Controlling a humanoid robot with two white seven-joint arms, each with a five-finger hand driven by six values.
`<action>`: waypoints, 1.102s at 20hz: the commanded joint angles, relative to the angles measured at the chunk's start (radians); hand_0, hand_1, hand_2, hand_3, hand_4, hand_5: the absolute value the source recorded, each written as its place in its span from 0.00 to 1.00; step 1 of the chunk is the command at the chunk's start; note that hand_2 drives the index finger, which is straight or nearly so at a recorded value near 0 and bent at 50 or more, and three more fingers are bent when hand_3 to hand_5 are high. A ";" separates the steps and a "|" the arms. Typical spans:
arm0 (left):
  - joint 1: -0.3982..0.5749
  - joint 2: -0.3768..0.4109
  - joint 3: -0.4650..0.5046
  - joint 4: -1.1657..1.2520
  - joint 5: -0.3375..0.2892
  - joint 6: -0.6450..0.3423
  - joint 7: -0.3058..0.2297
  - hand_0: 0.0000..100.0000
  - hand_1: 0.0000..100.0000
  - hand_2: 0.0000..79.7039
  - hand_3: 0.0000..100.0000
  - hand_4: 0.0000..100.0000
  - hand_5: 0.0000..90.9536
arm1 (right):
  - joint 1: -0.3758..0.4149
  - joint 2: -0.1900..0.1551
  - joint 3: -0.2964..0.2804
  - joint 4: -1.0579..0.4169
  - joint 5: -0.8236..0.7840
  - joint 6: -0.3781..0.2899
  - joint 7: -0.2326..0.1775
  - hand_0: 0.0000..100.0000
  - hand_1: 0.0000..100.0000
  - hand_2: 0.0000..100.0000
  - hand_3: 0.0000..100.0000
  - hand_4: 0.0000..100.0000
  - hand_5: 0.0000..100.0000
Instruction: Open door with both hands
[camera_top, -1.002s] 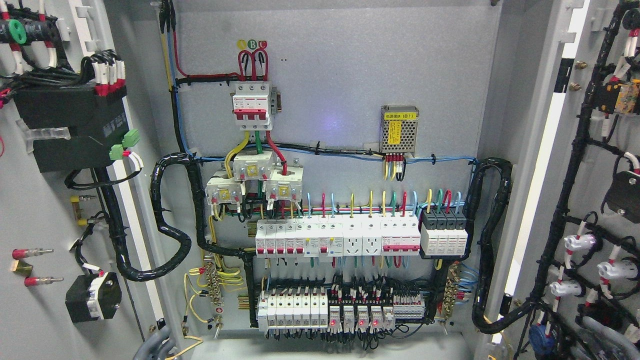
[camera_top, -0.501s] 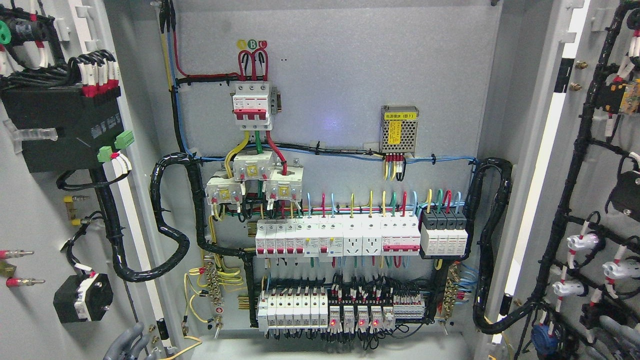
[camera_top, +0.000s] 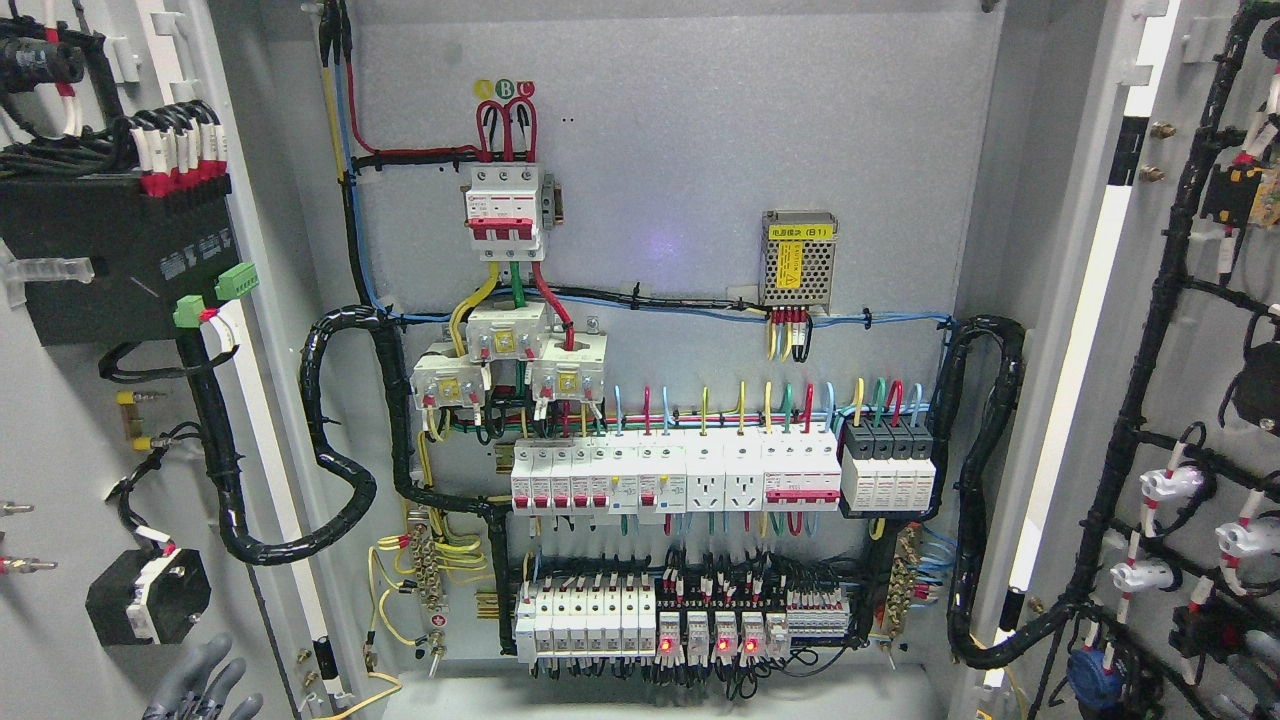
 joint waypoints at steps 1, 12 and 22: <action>0.014 0.006 0.109 0.006 0.064 0.009 -0.001 0.00 0.00 0.00 0.00 0.00 0.00 | 0.013 0.014 -0.039 0.001 -0.013 0.000 0.001 0.19 0.00 0.00 0.00 0.00 0.00; 0.019 0.037 0.205 0.033 0.143 0.014 -0.001 0.00 0.00 0.00 0.00 0.00 0.00 | 0.024 0.026 -0.065 -0.001 -0.016 0.000 0.001 0.19 0.00 0.00 0.00 0.00 0.00; 0.002 0.062 0.253 0.125 0.187 0.081 -0.001 0.00 0.00 0.00 0.00 0.00 0.00 | 0.024 0.084 -0.079 0.005 -0.016 0.000 -0.001 0.19 0.00 0.00 0.00 0.00 0.00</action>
